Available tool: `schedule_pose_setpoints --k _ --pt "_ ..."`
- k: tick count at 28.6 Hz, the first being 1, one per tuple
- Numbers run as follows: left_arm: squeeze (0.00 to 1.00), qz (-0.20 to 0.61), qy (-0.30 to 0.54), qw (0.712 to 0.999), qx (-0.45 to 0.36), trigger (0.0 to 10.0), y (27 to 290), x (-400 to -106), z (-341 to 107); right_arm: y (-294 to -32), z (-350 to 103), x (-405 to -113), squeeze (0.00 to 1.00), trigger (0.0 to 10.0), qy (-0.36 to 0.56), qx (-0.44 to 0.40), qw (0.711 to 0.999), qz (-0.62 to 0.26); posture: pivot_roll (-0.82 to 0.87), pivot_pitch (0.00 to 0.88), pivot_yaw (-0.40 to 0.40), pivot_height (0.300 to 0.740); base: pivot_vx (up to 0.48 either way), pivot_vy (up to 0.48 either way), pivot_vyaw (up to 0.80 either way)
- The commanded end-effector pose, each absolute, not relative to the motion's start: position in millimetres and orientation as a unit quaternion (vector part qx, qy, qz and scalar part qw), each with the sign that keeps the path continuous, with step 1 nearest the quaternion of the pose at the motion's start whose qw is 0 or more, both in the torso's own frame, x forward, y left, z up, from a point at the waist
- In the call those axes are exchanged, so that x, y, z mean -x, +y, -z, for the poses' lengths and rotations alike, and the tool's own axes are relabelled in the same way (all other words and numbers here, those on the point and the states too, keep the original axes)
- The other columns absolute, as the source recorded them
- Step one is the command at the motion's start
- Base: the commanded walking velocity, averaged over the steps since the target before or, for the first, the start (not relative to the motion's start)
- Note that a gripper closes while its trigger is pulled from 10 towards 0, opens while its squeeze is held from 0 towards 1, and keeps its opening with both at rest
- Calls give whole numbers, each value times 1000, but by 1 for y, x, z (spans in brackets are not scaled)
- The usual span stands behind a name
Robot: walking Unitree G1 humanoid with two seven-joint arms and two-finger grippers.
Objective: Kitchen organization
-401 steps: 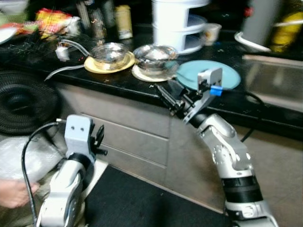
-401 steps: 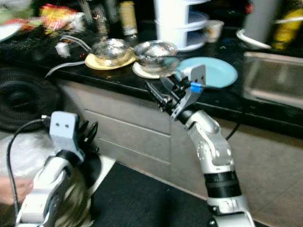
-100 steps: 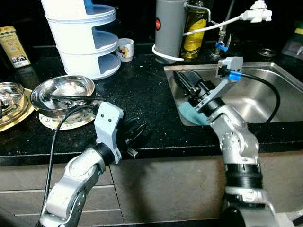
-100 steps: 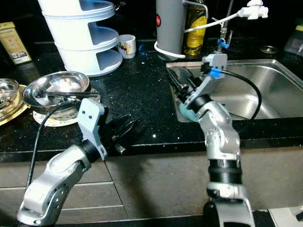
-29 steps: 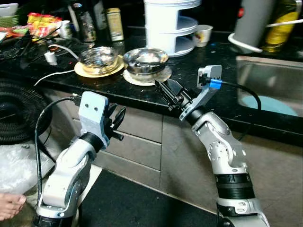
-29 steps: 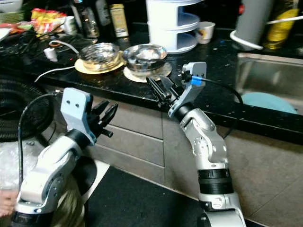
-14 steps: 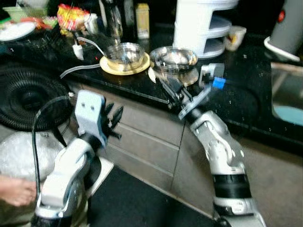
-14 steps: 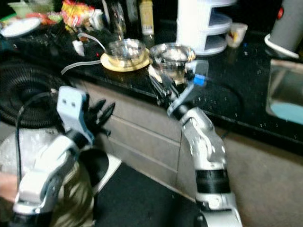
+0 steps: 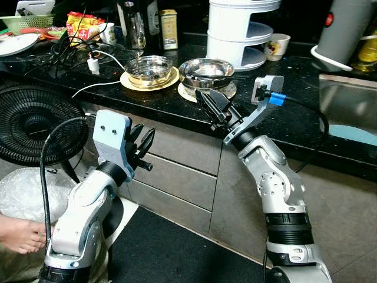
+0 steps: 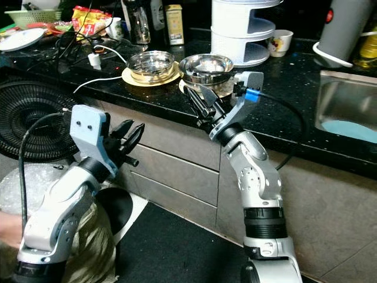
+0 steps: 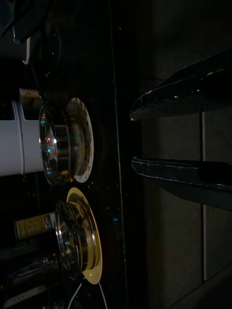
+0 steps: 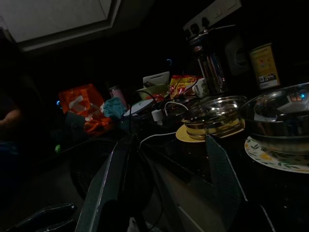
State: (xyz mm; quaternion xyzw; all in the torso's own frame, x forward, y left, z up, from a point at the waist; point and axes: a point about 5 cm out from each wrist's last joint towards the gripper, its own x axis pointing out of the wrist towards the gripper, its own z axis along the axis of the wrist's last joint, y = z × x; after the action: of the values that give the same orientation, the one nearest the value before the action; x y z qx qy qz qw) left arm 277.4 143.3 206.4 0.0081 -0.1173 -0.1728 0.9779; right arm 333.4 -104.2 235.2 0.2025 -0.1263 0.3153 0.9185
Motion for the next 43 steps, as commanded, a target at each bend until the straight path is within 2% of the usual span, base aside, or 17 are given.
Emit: schedule_pose_setpoints --k 1,13,20,26,32,37,43 --pt "0 158 -138 978 -10 10000 150 -277 -214 -96 -242 -330 0 10000 -138 -208 907 -338 48 0 3 740 0 0 0" --pt "0 157 -147 977 -1 10000 152 -276 -218 -94 -239 -332 0 10000 -134 -195 916 -324 50 0 7 740 0 0 0" --pt "0 163 -154 975 5 10000 150 -276 -223 -91 -245 -329 0 10000 -141 -240 895 -348 52 0 6 740 70 0 0" --pt "0 166 -159 973 12 10000 149 -276 -226 -91 -246 -329 0 10000 -141 -251 891 -351 53 0 7 740 264 0 0" --pt "0 166 -157 973 11 10000 149 -276 -226 -97 -243 -331 0 10000 -135 -265 891 -342 55 0 7 740 273 0 0" --pt "0 157 -159 975 11 10000 155 -275 -227 -109 -246 -333 0 10000 -142 -285 888 -333 59 0 5 740 279 0 -800" --pt "0 153 -161 975 11 10000 157 -274 -229 -127 -260 -334 0 10000 -179 -355 859 -323 61 0 6 740 279 0 -608"
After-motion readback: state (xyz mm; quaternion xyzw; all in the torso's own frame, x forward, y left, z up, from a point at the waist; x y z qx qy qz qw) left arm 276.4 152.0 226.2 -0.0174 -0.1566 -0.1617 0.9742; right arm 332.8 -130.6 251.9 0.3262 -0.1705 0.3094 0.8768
